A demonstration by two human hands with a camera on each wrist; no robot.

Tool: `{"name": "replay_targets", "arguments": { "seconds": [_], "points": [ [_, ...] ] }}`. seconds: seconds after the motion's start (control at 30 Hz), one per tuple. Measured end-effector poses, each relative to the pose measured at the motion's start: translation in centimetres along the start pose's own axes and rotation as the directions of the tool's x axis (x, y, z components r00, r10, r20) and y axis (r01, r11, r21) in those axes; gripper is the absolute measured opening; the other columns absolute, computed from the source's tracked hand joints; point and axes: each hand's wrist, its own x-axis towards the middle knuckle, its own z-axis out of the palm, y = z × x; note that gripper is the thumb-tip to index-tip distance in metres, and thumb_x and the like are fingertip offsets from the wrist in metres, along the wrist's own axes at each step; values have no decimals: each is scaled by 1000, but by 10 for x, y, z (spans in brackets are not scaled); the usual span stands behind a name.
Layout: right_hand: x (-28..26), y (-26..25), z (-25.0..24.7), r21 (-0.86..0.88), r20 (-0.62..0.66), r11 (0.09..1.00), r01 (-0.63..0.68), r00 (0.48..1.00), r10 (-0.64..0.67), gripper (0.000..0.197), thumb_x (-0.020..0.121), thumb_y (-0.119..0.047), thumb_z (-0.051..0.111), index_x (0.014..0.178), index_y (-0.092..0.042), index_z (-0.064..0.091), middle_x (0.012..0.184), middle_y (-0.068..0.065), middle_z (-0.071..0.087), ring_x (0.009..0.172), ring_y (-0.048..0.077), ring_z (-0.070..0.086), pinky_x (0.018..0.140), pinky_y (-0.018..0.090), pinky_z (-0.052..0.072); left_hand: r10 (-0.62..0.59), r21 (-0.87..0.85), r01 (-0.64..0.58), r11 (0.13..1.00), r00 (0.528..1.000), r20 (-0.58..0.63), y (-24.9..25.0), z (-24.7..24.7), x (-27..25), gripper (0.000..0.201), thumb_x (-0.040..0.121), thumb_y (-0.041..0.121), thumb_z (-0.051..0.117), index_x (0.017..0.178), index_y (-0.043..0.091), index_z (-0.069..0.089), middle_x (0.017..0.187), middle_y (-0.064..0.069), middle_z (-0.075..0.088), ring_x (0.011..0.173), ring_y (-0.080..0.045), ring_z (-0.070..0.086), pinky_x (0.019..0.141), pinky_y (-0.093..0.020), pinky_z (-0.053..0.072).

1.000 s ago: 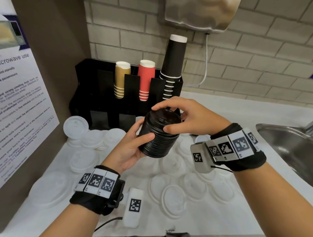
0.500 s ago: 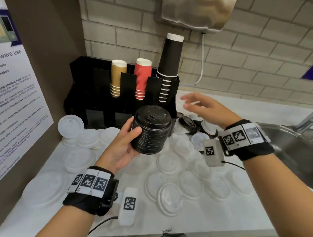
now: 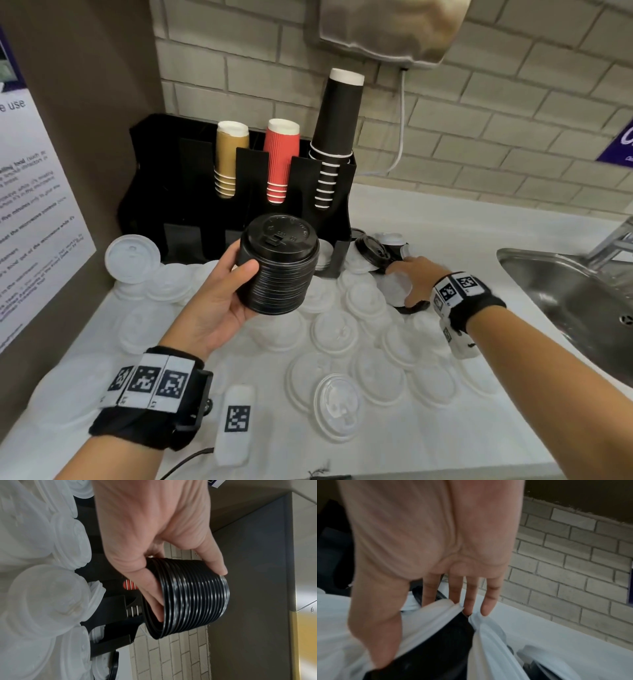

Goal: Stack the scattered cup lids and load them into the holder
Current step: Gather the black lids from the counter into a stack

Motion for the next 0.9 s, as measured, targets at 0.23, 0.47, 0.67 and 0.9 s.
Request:
{"name": "replay_targets", "arguments": {
  "seconds": [0.23, 0.47, 0.67, 0.9],
  "points": [
    [-15, 0, -29, 190, -229, 979, 70, 973, -25, 66, 76, -34, 73, 135, -28, 44, 127, 5, 54, 113, 28, 51, 93, 40, 44, -9, 9, 9, 1000, 1000, -3, -2, 4, 3, 102, 41, 44, 96, 132, 26, 54, 121, -2, 67, 108, -19, 67, 72, -33, 59],
    [-1, -7, -20, 177, -55, 984, 13, 998, -3, 78, 74, -24, 75, 143, -25, 37, 138, 10, 44, 123, 31, 47, 96, 36, 43, -12, 21, 12, 1000, 1000, 13, -6, 7, 5, 96, 42, 47, 96, 128, 28, 57, 120, -1, 68, 108, -19, 67, 73, -33, 59],
    [10, 0, 3, -139, 144, 990, -7, 989, 28, 93, 69, -25, 81, 144, -39, 29, 140, 3, 37, 128, 31, 39, 93, 43, 42, -17, 25, 17, 1000, 1000, 6, -6, 7, 5, 96, 42, 47, 96, 128, 27, 57, 120, 0, 68, 108, -17, 67, 72, -31, 58],
    [13, 0, 7, -182, 87, 982, 43, 996, -28, 88, 67, -23, 83, 140, -33, 35, 135, 7, 34, 122, 32, 43, 93, 45, 44, -23, 21, 23, 1000, 1000, 18, -6, 10, 7, 100, 40, 46, 97, 129, 27, 56, 120, 0, 68, 107, -18, 68, 72, -31, 59]
  ]
}}
